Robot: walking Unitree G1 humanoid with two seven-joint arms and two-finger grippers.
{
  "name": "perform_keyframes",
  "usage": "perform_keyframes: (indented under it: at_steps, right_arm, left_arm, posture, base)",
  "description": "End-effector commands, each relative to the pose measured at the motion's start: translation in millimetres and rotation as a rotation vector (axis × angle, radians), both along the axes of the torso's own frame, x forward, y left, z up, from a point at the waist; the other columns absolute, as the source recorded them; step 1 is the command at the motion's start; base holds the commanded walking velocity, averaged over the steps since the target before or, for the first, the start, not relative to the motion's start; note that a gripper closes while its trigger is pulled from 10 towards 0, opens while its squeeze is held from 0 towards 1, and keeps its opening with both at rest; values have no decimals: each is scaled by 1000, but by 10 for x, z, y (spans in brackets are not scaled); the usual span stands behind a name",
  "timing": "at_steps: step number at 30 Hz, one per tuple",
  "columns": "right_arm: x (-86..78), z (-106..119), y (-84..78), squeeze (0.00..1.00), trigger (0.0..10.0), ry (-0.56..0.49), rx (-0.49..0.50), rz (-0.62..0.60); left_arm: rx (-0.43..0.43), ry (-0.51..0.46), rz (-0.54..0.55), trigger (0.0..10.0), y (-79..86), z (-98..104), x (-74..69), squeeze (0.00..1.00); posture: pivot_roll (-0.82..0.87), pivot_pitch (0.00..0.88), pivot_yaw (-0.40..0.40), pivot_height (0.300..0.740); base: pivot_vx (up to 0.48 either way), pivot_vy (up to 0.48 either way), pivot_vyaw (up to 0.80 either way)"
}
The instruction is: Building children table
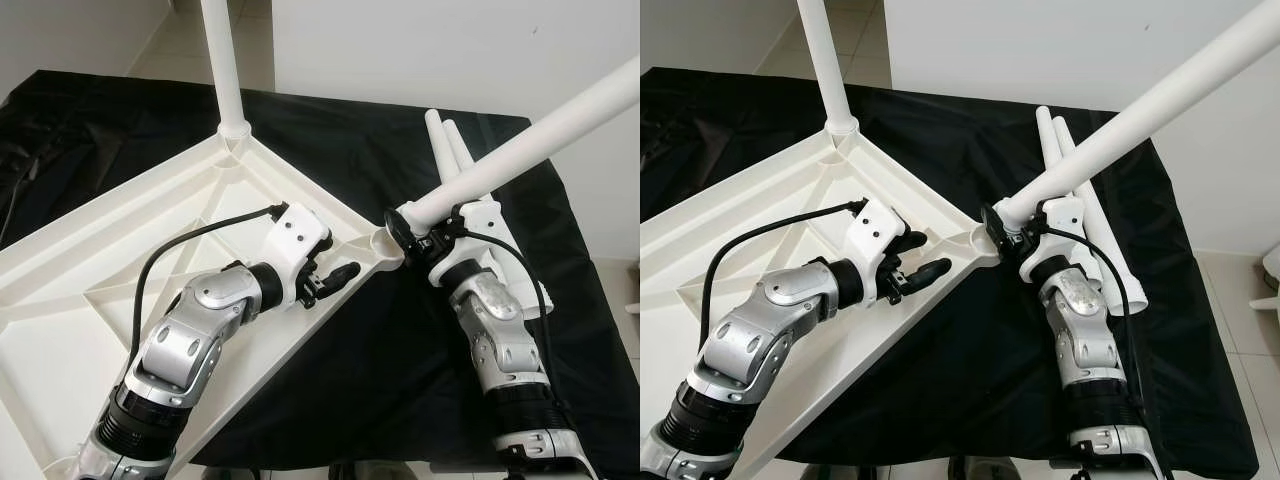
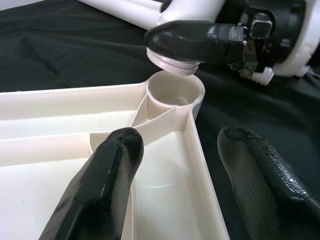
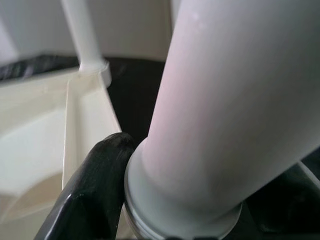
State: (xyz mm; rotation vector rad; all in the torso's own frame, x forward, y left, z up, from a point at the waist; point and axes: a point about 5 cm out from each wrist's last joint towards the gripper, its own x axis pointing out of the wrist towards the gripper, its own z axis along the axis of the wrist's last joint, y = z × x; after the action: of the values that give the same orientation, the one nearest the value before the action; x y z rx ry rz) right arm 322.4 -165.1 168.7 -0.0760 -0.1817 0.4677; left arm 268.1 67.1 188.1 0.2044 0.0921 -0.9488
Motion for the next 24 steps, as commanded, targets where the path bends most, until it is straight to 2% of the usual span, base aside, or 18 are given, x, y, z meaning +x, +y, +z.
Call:
perform_keyframes:
  at_steps: [1,2,10,14,17,24]
  right_arm:
    - [9,-10,5,0,4392,44,-78,68]
    - [3,-20,5,0,10000,58,-95,93]
    - [-13,-17,-26,0,10000,108,-136,179]
    - [-14,-25,-17,0,10000,116,-118,191]
    - [-14,-81,60,0,10000,151,-66,220]
    - [-41,-168,99,0,10000,190,-96,256]
  left_arm:
    - [6,3,-21,10000,-12,2,-50,0]
    - [6,3,-20,10000,-10,2,-48,0]
    - [8,4,-20,10000,1,5,-59,0]
    - [8,6,-18,10000,3,3,-61,0]
    - [4,8,-17,10000,-5,3,-66,0]
    - [5,10,-12,10000,1,2,-76,0]
  posture:
    - [39,103,-32,740]
    - [41,104,-31,740]
    - [46,106,-29,740]
    - [45,105,-30,740]
    - [49,106,-32,740]
    - [58,106,-35,740]
  base:
    - [0,0,0]
    - [0,0,0]
    - [0,0,0]
    - [0,0,0]
    - [0,0,0]
    - [0,0,0]
